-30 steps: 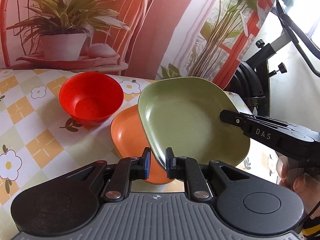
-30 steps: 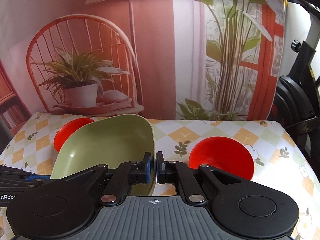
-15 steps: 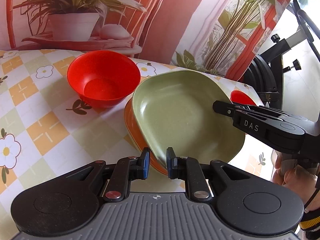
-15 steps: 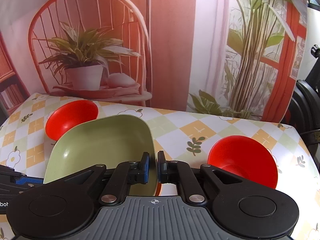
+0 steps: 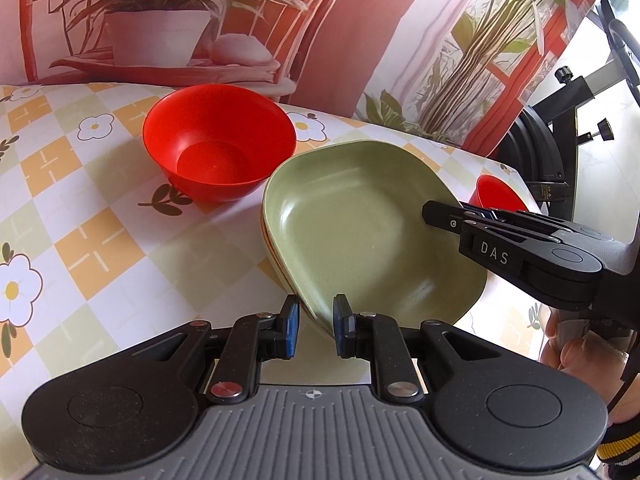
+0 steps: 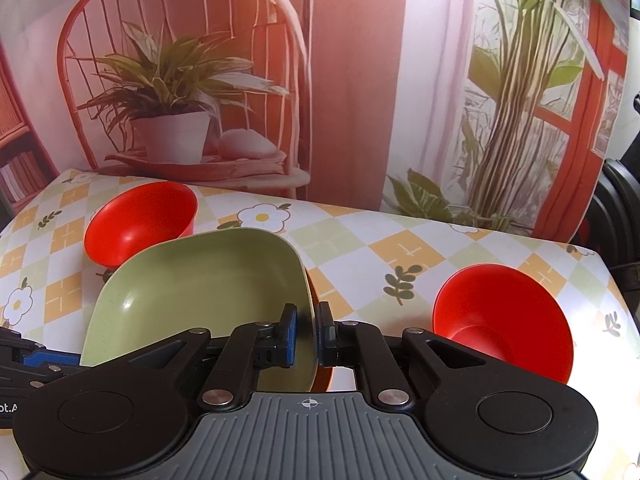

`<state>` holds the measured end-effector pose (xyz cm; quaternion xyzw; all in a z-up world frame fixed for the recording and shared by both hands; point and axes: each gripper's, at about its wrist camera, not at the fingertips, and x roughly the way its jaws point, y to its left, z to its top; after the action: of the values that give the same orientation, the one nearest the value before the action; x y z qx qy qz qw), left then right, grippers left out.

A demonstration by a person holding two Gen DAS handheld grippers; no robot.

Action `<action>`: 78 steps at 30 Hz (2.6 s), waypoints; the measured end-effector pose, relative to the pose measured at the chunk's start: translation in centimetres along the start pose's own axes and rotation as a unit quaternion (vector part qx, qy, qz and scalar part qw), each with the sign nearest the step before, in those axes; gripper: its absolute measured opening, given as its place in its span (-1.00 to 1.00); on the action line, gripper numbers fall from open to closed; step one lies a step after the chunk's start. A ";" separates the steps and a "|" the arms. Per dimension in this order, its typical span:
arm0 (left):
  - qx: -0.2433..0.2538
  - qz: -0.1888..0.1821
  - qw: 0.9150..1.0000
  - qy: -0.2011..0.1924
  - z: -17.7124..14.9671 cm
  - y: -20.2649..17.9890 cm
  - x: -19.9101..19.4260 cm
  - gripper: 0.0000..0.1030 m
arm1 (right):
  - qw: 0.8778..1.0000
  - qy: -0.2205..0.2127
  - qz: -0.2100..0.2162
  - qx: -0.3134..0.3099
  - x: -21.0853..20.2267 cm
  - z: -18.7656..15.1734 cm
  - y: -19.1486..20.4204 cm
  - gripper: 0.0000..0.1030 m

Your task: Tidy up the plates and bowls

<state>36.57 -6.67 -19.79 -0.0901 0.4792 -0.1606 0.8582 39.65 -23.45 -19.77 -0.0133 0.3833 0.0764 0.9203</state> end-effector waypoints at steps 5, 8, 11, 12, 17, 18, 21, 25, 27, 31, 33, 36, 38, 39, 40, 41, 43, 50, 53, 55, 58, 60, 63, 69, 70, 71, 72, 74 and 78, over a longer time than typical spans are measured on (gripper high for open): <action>-0.001 -0.001 1.000 0.000 0.0 0.1 0.0 -0.63 | 1.000 0.000 0.000 0.001 0.0 0.1 0.0 -0.82; -0.002 -0.001 1.000 0.000 0.0 0.1 0.0 -0.63 | 1.000 0.000 0.000 0.000 0.0 0.0 0.0 -0.82; -0.005 -0.001 1.000 -0.001 0.0 0.2 -0.1 -0.63 | 1.000 0.000 0.000 0.000 0.0 0.0 0.1 -0.82; -0.006 -0.001 1.000 -0.001 0.0 0.2 -0.1 -0.63 | 1.000 0.000 0.000 -0.001 0.0 0.0 0.1 -0.82; -0.014 -0.010 1.000 -0.002 0.0 0.6 -0.3 -0.63 | 1.000 0.001 0.002 -0.004 -0.1 0.0 0.1 -0.82; -0.016 -0.012 1.000 -0.003 -0.1 0.6 -0.3 -0.63 | 1.000 0.001 0.002 -0.005 -0.1 -0.1 0.1 -0.82; -0.019 -0.012 1.000 -0.004 0.0 0.7 -0.4 -0.63 | 1.000 0.002 0.001 -0.004 -0.1 -0.3 0.1 -0.82; -0.013 -0.003 1.000 -0.006 0.1 0.5 -0.3 -0.63 | 1.000 -0.002 -0.004 -0.009 -0.1 -0.4 0.3 -0.83; -0.004 0.005 1.000 -0.009 0.2 0.2 -0.2 -0.64 | 1.000 -0.006 -0.006 -0.010 -0.2 -0.3 0.3 -0.84; 0.004 0.006 1.000 -0.010 0.4 -0.2 0.1 -0.63 | 1.000 -0.013 -0.019 -0.015 -0.2 -0.2 0.3 -0.85; 0.008 0.008 1.000 -0.011 0.4 -0.4 0.2 -0.63 | 0.999 -0.014 -0.024 -0.020 -0.2 -0.3 0.3 -0.84; 0.017 0.012 1.000 -0.011 0.4 -0.6 0.4 -0.63 | 0.999 -0.016 -0.031 -0.025 -0.1 -0.5 0.3 -0.84; 0.021 0.013 1.000 -0.008 0.3 -0.6 0.4 -0.64 | 0.999 -0.017 -0.043 -0.026 -0.1 -0.6 0.3 -0.81; 0.020 0.012 1.000 -0.008 0.3 -0.5 0.4 -0.64 | 0.999 -0.017 -0.043 -0.023 -0.1 -0.6 0.2 -0.81; 0.020 0.012 1.000 -0.009 0.3 -0.5 0.3 -0.64 | 0.999 -0.017 -0.042 -0.020 -0.2 -0.6 0.1 -0.81; 0.020 0.012 1.000 -0.010 0.2 -0.5 0.3 -0.64 | 0.999 -0.018 -0.043 -0.018 -0.3 -0.6 0.1 -0.81; 0.021 0.014 1.000 -0.012 0.2 -0.5 0.1 -0.64 | 0.999 -0.021 -0.045 -0.018 -0.7 -0.6 0.0 -0.81; 0.025 0.015 0.999 -0.023 -0.1 -0.9 -0.8 -0.64 | 0.998 -0.025 -0.049 -0.002 -2.5 -1.2 -0.6 -0.68; 0.027 0.017 0.999 -0.026 -0.3 -1.0 -1.1 -0.64 | 0.998 -0.029 -0.048 0.017 -3.5 -1.8 -1.1 -0.67; 0.029 0.017 0.999 -0.027 -0.4 -1.1 -1.2 -0.64 | 0.998 -0.031 -0.044 0.022 -4.1 -2.3 -1.3 -0.67; 0.032 0.019 0.999 -0.027 -0.4 -1.2 -1.2 -0.64 | 0.998 -0.032 -0.039 0.025 -4.8 -2.9 -1.2 -0.67; 0.035 0.021 0.999 -0.027 -0.5 -1.3 -1.2 -0.64 | 0.999 -0.031 -0.034 0.024 -5.1 -3.3 -1.0 -0.67; 0.037 0.022 0.999 -0.029 -0.8 -1.4 -1.3 -0.64 | 0.999 -0.029 -0.029 0.013 -5.3 -3.5 -0.2 -0.67; 0.045 0.025 0.998 -0.033 -1.2 -1.6 -1.6 -0.64 | 1.000 -0.017 -0.024 0.004 -5.1 -4.1 0.8 -0.66; 0.046 0.027 0.998 -0.033 -1.3 -1.6 -1.6 -0.64 | 1.000 -0.017 -0.024 0.003 -5.0 -4.2 0.9 -0.65; 0.047 0.028 0.998 -0.032 -1.3 -1.6 -1.6 -0.64 | 1.000 -0.016 -0.024 0.003 -5.0 -4.3 0.9 -0.65; 0.048 0.028 0.998 -0.032 -1.4 -1.6 -1.6 -0.64 | 1.000 -0.015 -0.024 0.005 -5.0 -4.3 0.9 -0.65; 0.048 0.028 0.998 -0.033 -1.5 -1.6 -1.7 -0.64 | 1.000 -0.015 -0.025 0.007 -5.0 -4.3 0.9 -0.64; 0.047 0.029 0.998 -0.032 -1.5 -1.5 -1.8 -0.64 | 1.000 -0.016 -0.024 0.010 -5.3 -4.3 0.8 -0.64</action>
<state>34.13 -7.41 -18.68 -0.0407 0.4456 -0.1554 0.8807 32.86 -23.72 -19.00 -0.0120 0.3690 0.0511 0.9280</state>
